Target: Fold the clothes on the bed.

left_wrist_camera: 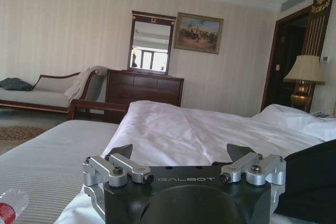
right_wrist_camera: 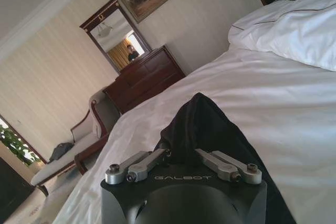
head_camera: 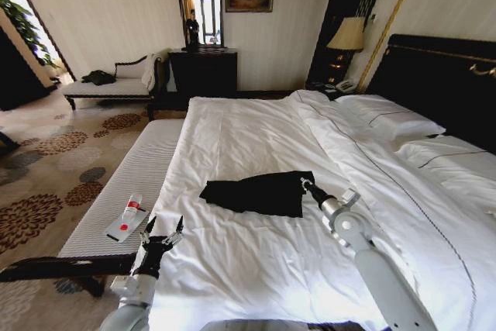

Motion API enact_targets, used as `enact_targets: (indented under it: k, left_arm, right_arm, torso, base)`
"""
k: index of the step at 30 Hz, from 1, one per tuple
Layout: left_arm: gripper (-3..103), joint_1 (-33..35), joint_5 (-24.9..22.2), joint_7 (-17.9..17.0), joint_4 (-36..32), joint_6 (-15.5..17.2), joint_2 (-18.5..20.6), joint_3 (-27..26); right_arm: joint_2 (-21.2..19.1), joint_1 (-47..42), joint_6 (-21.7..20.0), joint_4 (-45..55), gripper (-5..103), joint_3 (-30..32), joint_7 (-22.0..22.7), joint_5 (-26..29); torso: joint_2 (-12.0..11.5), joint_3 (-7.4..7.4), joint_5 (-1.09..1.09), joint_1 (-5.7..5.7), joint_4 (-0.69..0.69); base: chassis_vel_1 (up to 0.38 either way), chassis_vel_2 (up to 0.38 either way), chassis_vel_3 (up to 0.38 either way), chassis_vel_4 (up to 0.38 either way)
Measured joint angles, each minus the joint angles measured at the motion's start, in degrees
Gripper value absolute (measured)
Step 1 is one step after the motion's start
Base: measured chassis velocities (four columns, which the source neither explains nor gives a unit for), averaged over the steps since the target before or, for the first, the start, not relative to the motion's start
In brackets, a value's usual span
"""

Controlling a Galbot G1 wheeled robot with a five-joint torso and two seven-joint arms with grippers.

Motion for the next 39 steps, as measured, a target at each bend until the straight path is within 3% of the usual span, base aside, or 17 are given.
enact_targets:
  k: [10,19,24,27,29,32,36,39]
  left_arm:
    - [100,1.20,0.36,0.23,-0.24,-0.50,-0.33,-0.72]
    - [100,1.44,0.43,0.28,-0.87,-0.66,-0.61,-0.93]
    - [100,1.44,0.50,0.26,-0.89,-0.67,-0.52,-0.71]
    - [100,1.45,0.27,0.21,-1.14,-0.64,-0.13,-0.87]
    - [100,1.45,0.13,0.16,-1.22,-0.59,0.00,-0.94]
    - [100,1.38,-0.16,0.05,-1.26,-0.45,0.37,-1.08]
    - [100,0.94,-0.28,0.00,-0.98,-0.37,0.50,-0.89]
    - [100,-0.04,-0.31,-0.28,-0.45,-0.15,0.58,0.19]
  right_arm:
    - [3.47,-4.40,0.68,-3.05,3,-0.50,0.08,-3.09]
    - [1.06,-4.64,0.74,-4.42,3,1.88,0.70,-3.16]
    - [3.17,-6.39,-0.23,-6.66,1,1.56,1.12,-3.50]
    - [5.08,-7.19,-0.73,-8.00,14,1.08,1.79,-3.82]
    - [5.59,-7.39,-0.82,-8.41,14,1.03,2.11,-4.41]
    - [6.41,-8.36,-0.90,-9.45,30,1.34,2.94,-6.87]
    - [6.41,-9.14,-0.99,-9.88,41,1.76,3.40,-8.15]
    - [6.27,-9.26,-1.64,-10.92,57,1.89,3.95,-8.81]
  torso:
    - [0.00,0.00,0.02,0.00,0.01]
    - [0.00,0.00,0.01,0.00,-0.01]
    - [0.00,0.00,0.02,0.00,-0.01]
    - [0.00,0.00,0.02,0.00,0.00]
    - [0.00,0.00,0.02,0.00,0.00]
    - [0.00,0.00,0.02,0.00,0.00]
    - [0.00,0.00,0.02,0.00,0.00]
    - [0.00,0.00,0.01,0.00,0.00]
  base:
    - [0.000,0.000,0.000,0.000]
    - [0.000,0.000,0.000,0.000]
    - [0.000,0.000,0.000,0.000]
    - [0.000,0.000,0.000,0.000]
    - [0.000,0.000,0.000,0.000]
    - [0.000,0.000,0.000,0.000]
    - [0.000,0.000,0.000,0.000]
    - [0.000,0.000,0.000,0.000]
